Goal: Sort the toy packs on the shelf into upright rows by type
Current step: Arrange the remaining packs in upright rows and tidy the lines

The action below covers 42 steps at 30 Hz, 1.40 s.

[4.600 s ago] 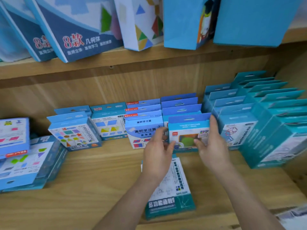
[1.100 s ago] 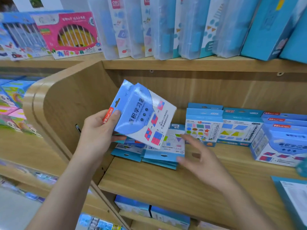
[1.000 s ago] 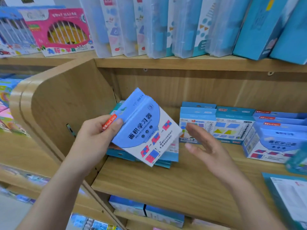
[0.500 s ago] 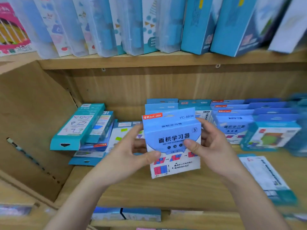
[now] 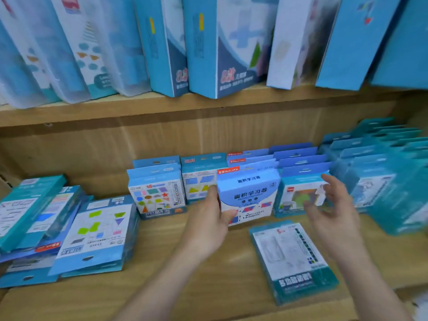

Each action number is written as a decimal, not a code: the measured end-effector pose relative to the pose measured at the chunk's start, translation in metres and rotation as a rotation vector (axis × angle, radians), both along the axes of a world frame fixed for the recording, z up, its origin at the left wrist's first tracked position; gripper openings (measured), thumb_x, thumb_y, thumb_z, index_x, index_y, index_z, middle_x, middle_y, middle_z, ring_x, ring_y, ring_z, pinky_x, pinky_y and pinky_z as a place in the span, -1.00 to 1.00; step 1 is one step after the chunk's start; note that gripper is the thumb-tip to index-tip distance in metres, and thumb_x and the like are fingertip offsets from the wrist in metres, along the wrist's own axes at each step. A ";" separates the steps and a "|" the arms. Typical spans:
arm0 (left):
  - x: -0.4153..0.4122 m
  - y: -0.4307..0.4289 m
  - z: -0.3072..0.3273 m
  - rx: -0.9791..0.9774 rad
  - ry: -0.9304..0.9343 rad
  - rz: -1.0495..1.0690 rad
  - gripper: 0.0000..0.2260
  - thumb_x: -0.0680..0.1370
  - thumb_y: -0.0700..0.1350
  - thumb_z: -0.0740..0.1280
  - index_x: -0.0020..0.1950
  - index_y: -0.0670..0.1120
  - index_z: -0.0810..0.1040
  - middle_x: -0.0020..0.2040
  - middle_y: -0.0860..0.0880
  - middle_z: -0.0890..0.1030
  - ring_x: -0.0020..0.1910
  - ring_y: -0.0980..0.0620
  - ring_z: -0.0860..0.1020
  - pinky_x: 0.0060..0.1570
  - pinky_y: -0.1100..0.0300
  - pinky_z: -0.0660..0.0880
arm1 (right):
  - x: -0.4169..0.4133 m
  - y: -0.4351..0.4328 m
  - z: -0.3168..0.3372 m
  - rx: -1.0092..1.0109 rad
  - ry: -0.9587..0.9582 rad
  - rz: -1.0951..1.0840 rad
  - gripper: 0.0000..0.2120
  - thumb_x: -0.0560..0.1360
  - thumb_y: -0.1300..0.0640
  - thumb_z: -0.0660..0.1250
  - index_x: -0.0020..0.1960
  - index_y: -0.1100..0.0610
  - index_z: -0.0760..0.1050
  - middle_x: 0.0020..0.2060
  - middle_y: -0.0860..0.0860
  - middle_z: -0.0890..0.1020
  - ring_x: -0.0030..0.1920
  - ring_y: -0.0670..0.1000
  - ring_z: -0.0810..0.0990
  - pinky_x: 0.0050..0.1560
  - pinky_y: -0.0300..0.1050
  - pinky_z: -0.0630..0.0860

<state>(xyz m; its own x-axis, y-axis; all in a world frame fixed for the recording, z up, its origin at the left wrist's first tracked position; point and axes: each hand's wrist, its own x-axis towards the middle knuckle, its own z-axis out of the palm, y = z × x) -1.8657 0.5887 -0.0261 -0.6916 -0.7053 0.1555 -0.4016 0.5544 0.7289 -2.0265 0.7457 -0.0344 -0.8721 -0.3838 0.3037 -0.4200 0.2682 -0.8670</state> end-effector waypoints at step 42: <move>-0.043 0.042 -0.018 -0.363 -0.126 0.319 -0.30 0.51 0.01 0.34 0.44 0.30 -0.06 0.40 0.07 0.24 0.13 -0.02 0.51 -0.14 0.11 0.48 | -0.033 -0.012 0.014 0.253 0.527 0.367 -0.43 0.44 0.24 0.37 0.41 0.06 0.32 0.42 0.07 0.32 0.46 0.10 0.21 0.32 0.17 0.36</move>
<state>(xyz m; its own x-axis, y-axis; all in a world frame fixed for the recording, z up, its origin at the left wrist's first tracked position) -1.9092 0.6306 -0.0440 -0.4796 -0.8007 0.3590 -0.6652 0.5986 0.4464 -2.0597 0.7337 -0.0206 -0.4327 -0.7408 0.5138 -0.8706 0.1952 -0.4517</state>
